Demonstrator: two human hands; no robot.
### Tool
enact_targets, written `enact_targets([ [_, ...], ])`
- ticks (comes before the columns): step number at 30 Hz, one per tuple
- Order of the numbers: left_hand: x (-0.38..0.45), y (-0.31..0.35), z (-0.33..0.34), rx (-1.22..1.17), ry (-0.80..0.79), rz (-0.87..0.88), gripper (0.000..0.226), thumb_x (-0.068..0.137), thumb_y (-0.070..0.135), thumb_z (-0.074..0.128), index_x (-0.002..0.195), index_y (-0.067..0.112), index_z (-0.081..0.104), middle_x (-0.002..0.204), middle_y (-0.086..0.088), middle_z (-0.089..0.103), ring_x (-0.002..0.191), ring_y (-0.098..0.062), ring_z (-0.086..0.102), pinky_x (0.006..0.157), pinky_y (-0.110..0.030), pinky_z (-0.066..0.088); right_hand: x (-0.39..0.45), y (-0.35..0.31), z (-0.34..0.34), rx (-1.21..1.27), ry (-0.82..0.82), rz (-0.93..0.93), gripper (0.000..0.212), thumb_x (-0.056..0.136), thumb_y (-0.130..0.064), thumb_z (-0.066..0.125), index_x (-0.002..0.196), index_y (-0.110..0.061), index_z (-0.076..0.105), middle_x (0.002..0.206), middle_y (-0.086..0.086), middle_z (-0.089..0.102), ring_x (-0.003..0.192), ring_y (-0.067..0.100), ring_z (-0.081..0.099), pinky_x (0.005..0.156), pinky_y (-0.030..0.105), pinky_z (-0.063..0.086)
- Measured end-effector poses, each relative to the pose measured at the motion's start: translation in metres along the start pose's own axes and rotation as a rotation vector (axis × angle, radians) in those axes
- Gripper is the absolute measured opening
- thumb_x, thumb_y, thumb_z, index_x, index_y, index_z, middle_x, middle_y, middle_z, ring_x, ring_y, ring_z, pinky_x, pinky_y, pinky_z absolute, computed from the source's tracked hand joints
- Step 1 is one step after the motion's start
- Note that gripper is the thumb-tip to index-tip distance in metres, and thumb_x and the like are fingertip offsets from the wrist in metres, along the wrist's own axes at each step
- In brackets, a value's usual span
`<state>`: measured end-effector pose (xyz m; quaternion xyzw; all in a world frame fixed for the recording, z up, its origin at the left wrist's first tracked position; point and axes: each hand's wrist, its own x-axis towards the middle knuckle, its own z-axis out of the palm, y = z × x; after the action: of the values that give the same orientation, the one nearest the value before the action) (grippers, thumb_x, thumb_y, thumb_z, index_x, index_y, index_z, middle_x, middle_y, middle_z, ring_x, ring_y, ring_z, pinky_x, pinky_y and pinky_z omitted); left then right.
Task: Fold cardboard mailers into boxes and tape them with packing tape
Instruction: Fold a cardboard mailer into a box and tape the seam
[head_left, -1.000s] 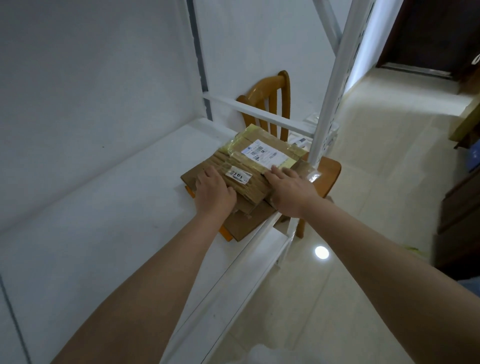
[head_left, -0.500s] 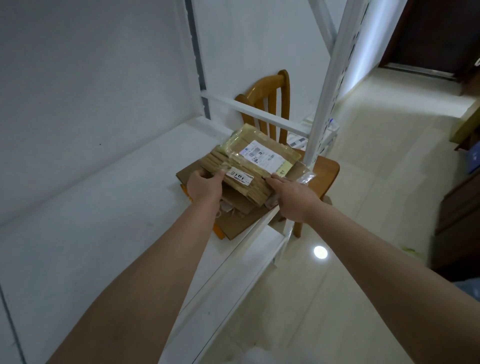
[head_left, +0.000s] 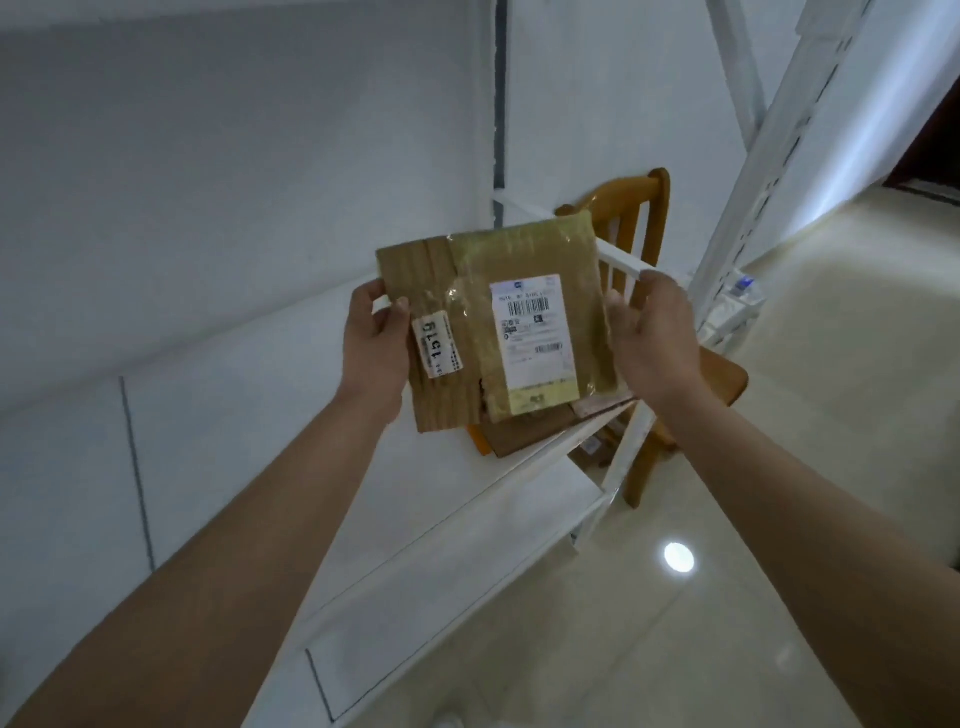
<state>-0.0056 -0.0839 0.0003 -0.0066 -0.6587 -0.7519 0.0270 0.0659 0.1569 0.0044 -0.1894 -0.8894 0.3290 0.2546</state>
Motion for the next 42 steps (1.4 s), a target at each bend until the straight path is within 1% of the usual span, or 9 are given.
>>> enact_targets([
  [3, -0.022, 0.007, -0.04, 0.006, 0.022, 0.019, 0.018, 0.102, 0.016, 0.044, 0.118, 0.021, 0.052, 0.087, -0.001, 0.069, 0.075, -0.014, 0.069, 0.06, -0.03, 0.054, -0.018, -0.027, 0.02, 0.38, -0.241, 0.071, 0.056, 0.097, -0.058, 0.035, 0.136, -0.018, 0.042, 0.114, -0.011, 0.058, 0.112, 0.016, 0.056, 0.084, 0.029, 0.05],
  [6, -0.046, 0.011, -0.072, 0.009, 0.071, -0.001, 0.023, 0.103, 0.017, 0.043, 0.124, 0.02, 0.052, 0.084, 0.0, 0.07, 0.077, -0.016, 0.069, 0.062, -0.031, 0.056, -0.044, -0.048, 0.045, 0.614, -0.396, 0.161, 0.049, 0.097, -0.06, 0.029, 0.118, -0.026, 0.058, 0.106, -0.012, 0.065, 0.102, 0.009, 0.062, 0.082, 0.026, 0.051],
  [10, -0.075, 0.016, -0.115, 0.001, 0.097, -0.029, 0.023, 0.103, 0.016, 0.043, 0.117, 0.013, 0.061, 0.084, 0.002, 0.069, 0.069, -0.008, 0.066, 0.057, -0.021, 0.051, -0.083, -0.075, 0.067, 0.621, -0.451, 0.111, 0.043, 0.099, -0.057, 0.029, 0.104, -0.03, 0.062, 0.097, -0.02, 0.065, 0.086, -0.013, 0.061, 0.07, 0.008, 0.047],
  [14, -0.096, 0.027, -0.167, 0.014, 0.089, -0.071, 0.025, 0.103, 0.017, 0.043, 0.12, 0.013, 0.061, 0.097, -0.004, 0.069, 0.082, -0.014, 0.066, 0.071, -0.03, 0.055, -0.12, -0.108, 0.089, 0.656, -0.577, 0.137, 0.061, 0.087, -0.07, 0.031, 0.113, -0.027, 0.065, 0.107, -0.009, 0.071, 0.1, 0.007, 0.067, 0.083, 0.028, 0.053],
  [17, -0.11, 0.037, -0.217, 0.052, 0.091, -0.073, 0.027, 0.104, 0.019, 0.04, 0.124, 0.021, 0.059, 0.103, -0.004, 0.069, 0.087, -0.017, 0.066, 0.078, -0.036, 0.056, -0.155, -0.148, 0.109, 0.727, -0.599, 0.148, 0.044, 0.093, -0.067, 0.028, 0.096, -0.041, 0.064, 0.085, -0.033, 0.069, 0.082, -0.016, 0.063, 0.067, 0.01, 0.049],
  [19, -0.119, 0.045, -0.261, 0.09, 0.082, -0.055, 0.029, 0.105, 0.024, 0.037, 0.124, 0.024, 0.059, 0.098, 0.002, 0.071, 0.082, -0.014, 0.067, 0.077, -0.034, 0.056, -0.183, -0.182, 0.128, 0.759, -0.611, 0.169, 0.045, 0.092, -0.07, 0.025, 0.083, -0.049, 0.063, 0.074, -0.041, 0.063, 0.071, -0.024, 0.058, 0.066, 0.01, 0.044],
  [24, -0.143, 0.074, -0.409, 0.127, 0.061, -0.091, 0.041, 0.101, 0.052, 0.032, 0.104, 0.032, 0.068, 0.089, 0.007, 0.073, 0.085, -0.011, 0.069, 0.075, -0.034, 0.053, -0.274, -0.284, 0.194, 0.861, -0.707, 0.191, 0.066, 0.083, -0.081, 0.022, 0.109, -0.04, 0.067, 0.113, -0.012, 0.071, 0.105, 0.007, 0.066, 0.094, 0.036, 0.05],
  [32, -0.179, 0.113, -0.583, 0.044, 0.142, -0.207, 0.051, 0.095, 0.064, 0.035, 0.105, 0.03, 0.073, 0.108, 0.001, 0.073, 0.104, -0.02, 0.066, 0.09, -0.042, 0.051, -0.406, -0.421, 0.254, 1.109, -0.849, 0.329, 0.068, 0.09, -0.073, 0.021, 0.109, -0.031, 0.072, 0.112, 0.001, 0.072, 0.104, 0.018, 0.069, 0.086, 0.038, 0.055],
  [42, -0.211, 0.092, -0.646, 0.055, 0.121, -0.248, 0.057, 0.088, 0.069, 0.041, 0.127, 0.031, 0.057, 0.108, 0.001, 0.073, 0.099, -0.02, 0.07, 0.093, -0.047, 0.052, -0.473, -0.43, 0.293, 1.26, -0.954, 0.586, 0.065, 0.089, -0.075, 0.024, 0.109, -0.034, 0.07, 0.11, -0.003, 0.073, 0.096, 0.015, 0.071, 0.067, 0.036, 0.058],
])
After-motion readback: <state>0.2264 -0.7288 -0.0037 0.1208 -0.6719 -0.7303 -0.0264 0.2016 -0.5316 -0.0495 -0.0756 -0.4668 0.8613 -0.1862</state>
